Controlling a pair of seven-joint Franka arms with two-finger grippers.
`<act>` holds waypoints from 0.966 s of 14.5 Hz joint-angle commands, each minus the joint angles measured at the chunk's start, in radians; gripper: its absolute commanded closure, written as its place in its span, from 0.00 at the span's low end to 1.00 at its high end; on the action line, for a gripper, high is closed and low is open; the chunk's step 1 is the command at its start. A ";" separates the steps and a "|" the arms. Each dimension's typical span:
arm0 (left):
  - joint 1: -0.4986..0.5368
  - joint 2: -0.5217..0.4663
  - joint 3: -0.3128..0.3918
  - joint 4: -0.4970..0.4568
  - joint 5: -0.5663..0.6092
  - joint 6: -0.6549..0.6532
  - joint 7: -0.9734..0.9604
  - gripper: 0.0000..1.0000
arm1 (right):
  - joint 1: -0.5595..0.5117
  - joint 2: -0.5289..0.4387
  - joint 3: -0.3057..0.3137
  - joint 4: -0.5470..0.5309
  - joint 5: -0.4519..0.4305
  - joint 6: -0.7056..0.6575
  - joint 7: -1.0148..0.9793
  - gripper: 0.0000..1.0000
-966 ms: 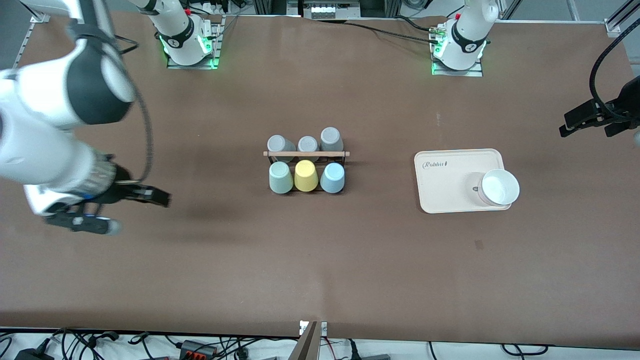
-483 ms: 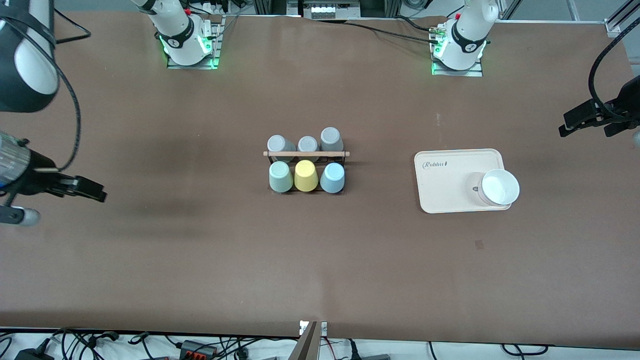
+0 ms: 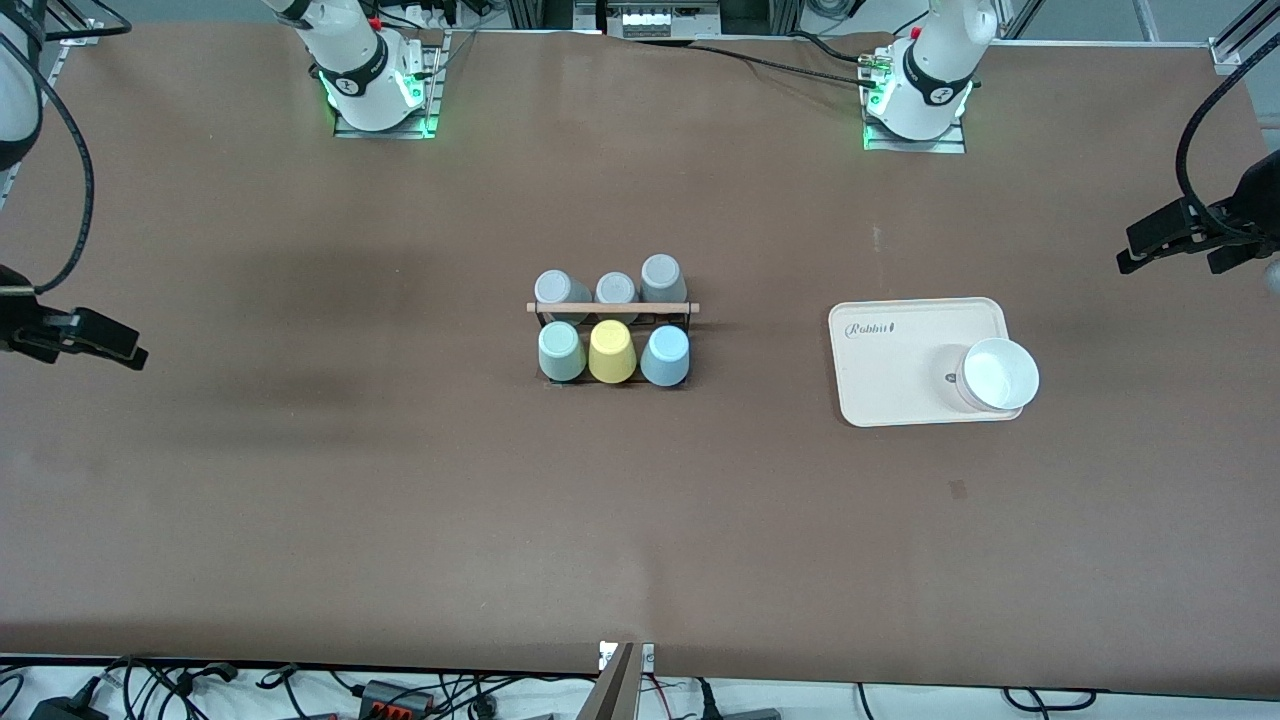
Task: Hang scattered cups on rack with three cups
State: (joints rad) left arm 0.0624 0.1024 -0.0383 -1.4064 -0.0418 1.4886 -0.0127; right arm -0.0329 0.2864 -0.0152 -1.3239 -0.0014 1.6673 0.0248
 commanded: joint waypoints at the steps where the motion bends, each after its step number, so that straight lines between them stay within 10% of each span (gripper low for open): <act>1: -0.006 0.007 -0.005 0.027 0.010 -0.019 0.010 0.00 | -0.002 -0.111 0.006 -0.157 -0.005 0.046 -0.023 0.00; 6: 0.001 0.007 -0.002 0.027 0.008 -0.019 0.014 0.00 | -0.007 -0.304 0.004 -0.451 -0.003 0.176 -0.094 0.00; 14: 0.002 0.007 0.006 0.027 0.023 -0.019 0.043 0.00 | -0.009 -0.360 0.004 -0.469 -0.005 0.060 -0.105 0.00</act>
State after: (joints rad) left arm 0.0625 0.1024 -0.0362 -1.4051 -0.0405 1.4886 -0.0095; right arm -0.0328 -0.0528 -0.0134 -1.7751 -0.0015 1.7497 -0.0536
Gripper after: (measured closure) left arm 0.000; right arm 0.000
